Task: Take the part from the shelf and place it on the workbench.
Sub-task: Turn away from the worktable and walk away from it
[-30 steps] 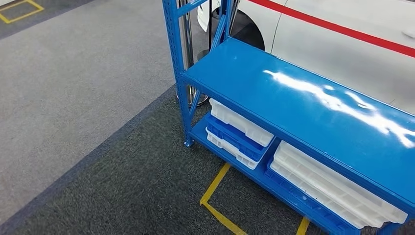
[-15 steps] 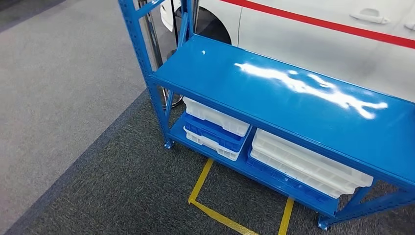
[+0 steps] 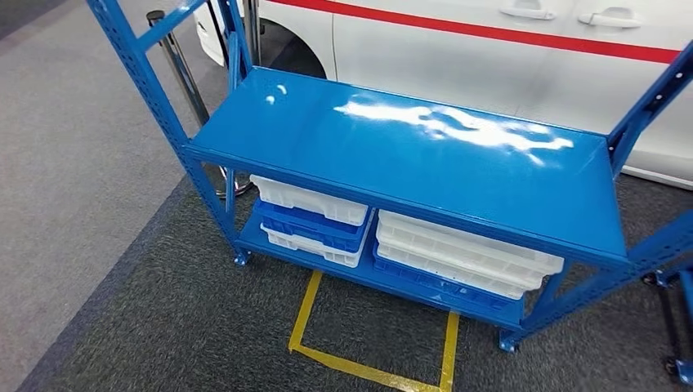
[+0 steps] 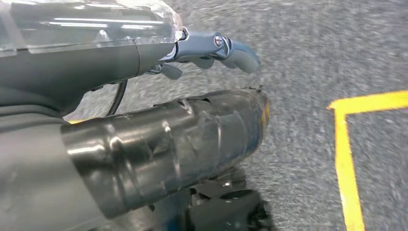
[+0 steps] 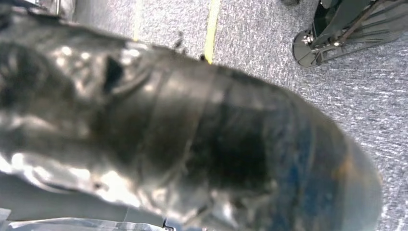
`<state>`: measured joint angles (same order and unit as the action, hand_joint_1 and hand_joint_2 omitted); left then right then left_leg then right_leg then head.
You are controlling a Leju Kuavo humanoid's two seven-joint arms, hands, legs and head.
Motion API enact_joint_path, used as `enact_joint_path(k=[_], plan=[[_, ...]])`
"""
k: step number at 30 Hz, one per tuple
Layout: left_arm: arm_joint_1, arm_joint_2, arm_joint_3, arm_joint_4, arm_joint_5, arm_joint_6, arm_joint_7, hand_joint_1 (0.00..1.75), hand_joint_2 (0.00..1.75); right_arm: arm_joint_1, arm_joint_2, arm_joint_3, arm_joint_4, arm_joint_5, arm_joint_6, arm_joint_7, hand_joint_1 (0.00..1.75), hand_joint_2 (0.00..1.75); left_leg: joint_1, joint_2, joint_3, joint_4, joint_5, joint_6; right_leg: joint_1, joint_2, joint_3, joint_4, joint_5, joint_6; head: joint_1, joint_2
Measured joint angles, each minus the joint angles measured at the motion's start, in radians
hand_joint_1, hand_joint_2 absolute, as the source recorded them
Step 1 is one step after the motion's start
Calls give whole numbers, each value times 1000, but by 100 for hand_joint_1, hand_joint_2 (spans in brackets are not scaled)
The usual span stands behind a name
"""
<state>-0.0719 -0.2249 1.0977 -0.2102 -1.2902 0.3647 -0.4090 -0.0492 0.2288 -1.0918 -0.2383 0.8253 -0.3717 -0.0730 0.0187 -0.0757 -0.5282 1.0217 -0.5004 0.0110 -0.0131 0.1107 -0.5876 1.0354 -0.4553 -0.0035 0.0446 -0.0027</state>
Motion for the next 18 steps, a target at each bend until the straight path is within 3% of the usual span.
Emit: enact_joint_path(k=[2,4,5,7,9,10,12,14,16,18], plan=[[-3,0,0,0,-1,0,1,0,0,2,1,0,0,1,-2,4,0,0,-2,10,3,-9,1,4,-3,15,-5,-3,5,15,0,0],[-4,-1,0,0,-2,0,2,0,0,5,2,0,0,3,-6,10,0,0,0,27,8,-21,11,16,-3,-13,-15,16,-10,25,2,0],[-3,-1,0,0,-2,0,2,0,0,5,2,0,0,4,-7,13,0,0,2,36,9,-26,15,22,-1,-39,-31,51,-34,28,3,0],[0,-1,0,0,-3,0,2,0,0,3,2,0,0,4,-9,15,0,0,-1,54,7,-27,17,28,-1,-87,-87,173,-103,31,6,0],[2,-1,0,0,-3,0,2,0,0,1,2,0,0,5,-9,16,0,0,-3,72,5,-26,17,28,-2,-99,-127,265,-134,35,6,0],[2,-1,0,0,-3,-1,2,0,0,2,2,0,0,5,-9,16,0,0,-3,78,5,-25,16,27,-3,-101,-123,264,-124,36,6,0],[1,-1,0,0,-3,-1,2,0,0,3,2,0,0,5,-10,17,0,0,-3,85,7,-23,14,23,-4,-105,-55,147,-63,33,6,0],[0,-1,0,0,-5,-1,2,0,0,2,2,0,0,5,-11,22,0,87,-7,87,9,-20,9,15,0,-109,12,25,-23,24,6,0],[-1,-1,0,0,-9,-1,2,0,0,2,3,0,0,8,-12,34,0,175,-10,88,10,-20,7,4,6,-109,25,-4,-22,14,5,0],[-3,-1,-1,0,-11,-2,2,0,0,2,3,0,0,13,-13,44,0,175,-8,88,11,-19,5,-8,5,-109,25,-8,-19,2,5,0]])
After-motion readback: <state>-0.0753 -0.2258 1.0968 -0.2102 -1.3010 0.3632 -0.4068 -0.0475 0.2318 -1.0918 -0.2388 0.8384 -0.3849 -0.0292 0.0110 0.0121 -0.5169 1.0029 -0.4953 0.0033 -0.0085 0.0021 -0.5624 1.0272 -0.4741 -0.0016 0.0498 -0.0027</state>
